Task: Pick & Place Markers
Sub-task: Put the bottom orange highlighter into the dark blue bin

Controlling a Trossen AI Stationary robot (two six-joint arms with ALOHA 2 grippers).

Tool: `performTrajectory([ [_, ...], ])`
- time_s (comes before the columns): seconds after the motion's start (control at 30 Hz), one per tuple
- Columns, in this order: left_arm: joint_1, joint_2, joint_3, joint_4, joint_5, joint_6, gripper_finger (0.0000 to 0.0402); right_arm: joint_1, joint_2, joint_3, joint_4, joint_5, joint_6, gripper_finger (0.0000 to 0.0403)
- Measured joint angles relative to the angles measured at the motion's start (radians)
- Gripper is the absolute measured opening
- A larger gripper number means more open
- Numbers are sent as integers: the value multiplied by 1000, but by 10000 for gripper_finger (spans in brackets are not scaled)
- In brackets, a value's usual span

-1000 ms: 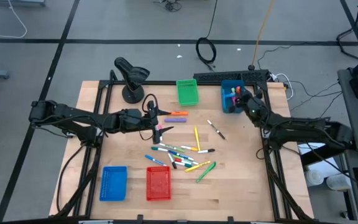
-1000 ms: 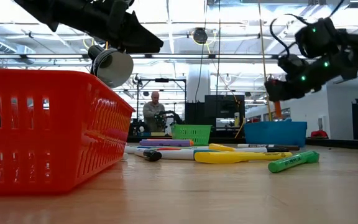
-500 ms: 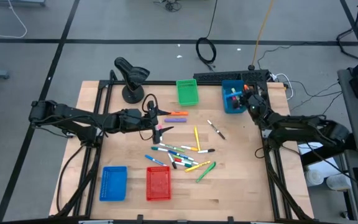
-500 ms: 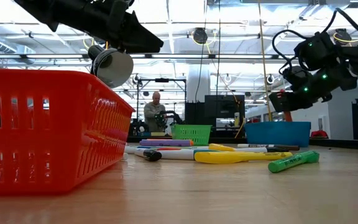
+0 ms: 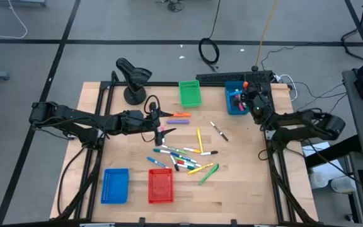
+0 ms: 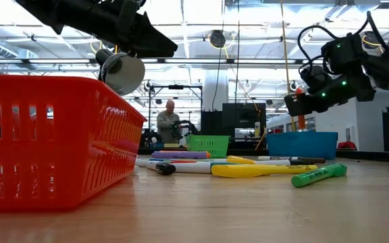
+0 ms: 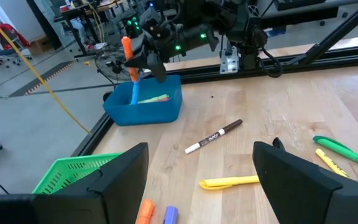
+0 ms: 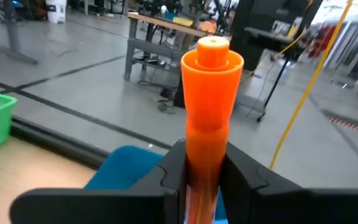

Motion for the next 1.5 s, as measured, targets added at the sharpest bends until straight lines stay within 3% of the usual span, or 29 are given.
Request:
performTrajectory([
  [0.13,0,0,0,0,0,0,294,-37,54,0,114,-2,-39,55],
  [0.27,0,0,0,0,0,1,294,-83,109,0,120,-8,-38,56],
  [0.43,0,0,0,0,0,7,294,-104,163,0,92,-114,44,56],
  [1.07,0,0,0,-20,0,-40,294,27,62,1,-6,-134,209,60],
  [1.2,0,0,0,-38,0,-42,294,27,62,1,-34,-134,206,81],
  [1.5,0,0,0,-52,0,-42,294,27,58,1,-8,-163,205,179],
])
